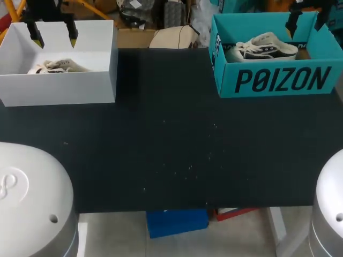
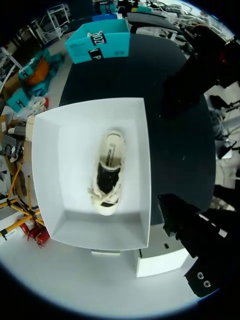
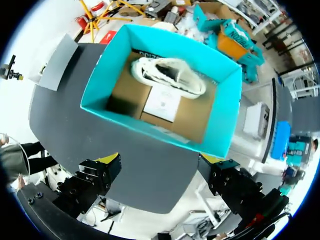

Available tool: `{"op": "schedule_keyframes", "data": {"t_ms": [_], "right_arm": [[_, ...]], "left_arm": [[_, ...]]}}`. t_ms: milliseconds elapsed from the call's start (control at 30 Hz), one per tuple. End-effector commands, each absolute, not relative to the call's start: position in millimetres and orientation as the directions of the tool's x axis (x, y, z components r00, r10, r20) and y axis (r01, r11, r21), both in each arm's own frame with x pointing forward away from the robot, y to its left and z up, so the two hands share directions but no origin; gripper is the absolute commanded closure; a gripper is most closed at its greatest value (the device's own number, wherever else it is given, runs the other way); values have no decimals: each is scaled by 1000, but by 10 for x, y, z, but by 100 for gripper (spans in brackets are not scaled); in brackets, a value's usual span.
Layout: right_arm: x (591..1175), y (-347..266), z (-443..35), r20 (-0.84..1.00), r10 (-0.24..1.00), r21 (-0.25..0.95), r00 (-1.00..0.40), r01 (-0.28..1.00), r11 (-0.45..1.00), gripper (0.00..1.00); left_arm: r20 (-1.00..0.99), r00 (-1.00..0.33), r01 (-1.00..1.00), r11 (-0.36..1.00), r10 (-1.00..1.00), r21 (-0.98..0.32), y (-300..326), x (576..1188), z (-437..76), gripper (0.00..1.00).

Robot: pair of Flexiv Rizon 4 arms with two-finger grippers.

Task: Take the shoe out of the shoebox, open the shoe tongue, remove and reinsert the insole, then place the shoe into the shoebox

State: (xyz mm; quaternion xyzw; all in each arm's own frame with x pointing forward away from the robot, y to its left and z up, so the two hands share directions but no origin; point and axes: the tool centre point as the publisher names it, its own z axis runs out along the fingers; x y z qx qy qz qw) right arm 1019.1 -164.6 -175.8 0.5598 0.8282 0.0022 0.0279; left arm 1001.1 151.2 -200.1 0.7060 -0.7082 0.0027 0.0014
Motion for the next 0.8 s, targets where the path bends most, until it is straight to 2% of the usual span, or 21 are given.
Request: {"op": "schedule_keyframes", "data": {"t_ms": [33, 300, 367, 567, 633, 667, 700, 733, 767, 800], "right_arm": [[10119, -1659, -1750, -230, 209, 45, -950, 205, 978, 0], [10119, -1659, -1750, -230, 209, 45, -950, 205, 978, 0], [10216, -1658, -1810, -241, 106, 27, -965, 103, 994, 0], [10526, -1611, -1904, -229, -35, 29, -973, -42, 999, 1], [10612, -1585, -1960, -214, -72, 20, -974, -78, 997, 48], [10662, -1561, -1987, -209, -91, 29, -974, -99, 995, 44], [10710, -1537, -2016, -203, -106, 29, -973, -114, 993, 30], [10755, -1518, -2050, -196, -124, 28, -973, -132, 991, 29], [10801, -1497, -2089, -192, -136, 31, -972, -145, 989, 35], [10846, -1482, -2135, -181, -151, 31, -972, -159, 987, 46]], "left_arm": [[3, -2, -1000, 2, -1000, 0, 1507, 10007, -2000, 0], [3, -2, -1000, 2, -1000, 0, 1507, 10007, -2000, 0], [3, -2, -1000, 2, -1000, 0, 1507, 10007, -2000, 0], [3, -2, -1000, 2, -1000, 0, 1507, 10007, -2000, 0], [3, -2, -1000, 2, -1000, 0, 1507, 10007, -2000, 0], [3, -2, -1000, 2, -1000, 0, 1507, 10007, -2000, 0], [3, -2, -1000, 2, -1000, 0, 1507, 10007, -2000, 0], [3, -2, -1000, 2, -1000, 0, 1507, 10007, -2000, 0], [3, -2, -1000, 2, -1000, 0, 1507, 10007, -2000, 0], [3, -2, -1000, 2, -1000, 0, 1507, 10007, -2000, 0]]}}
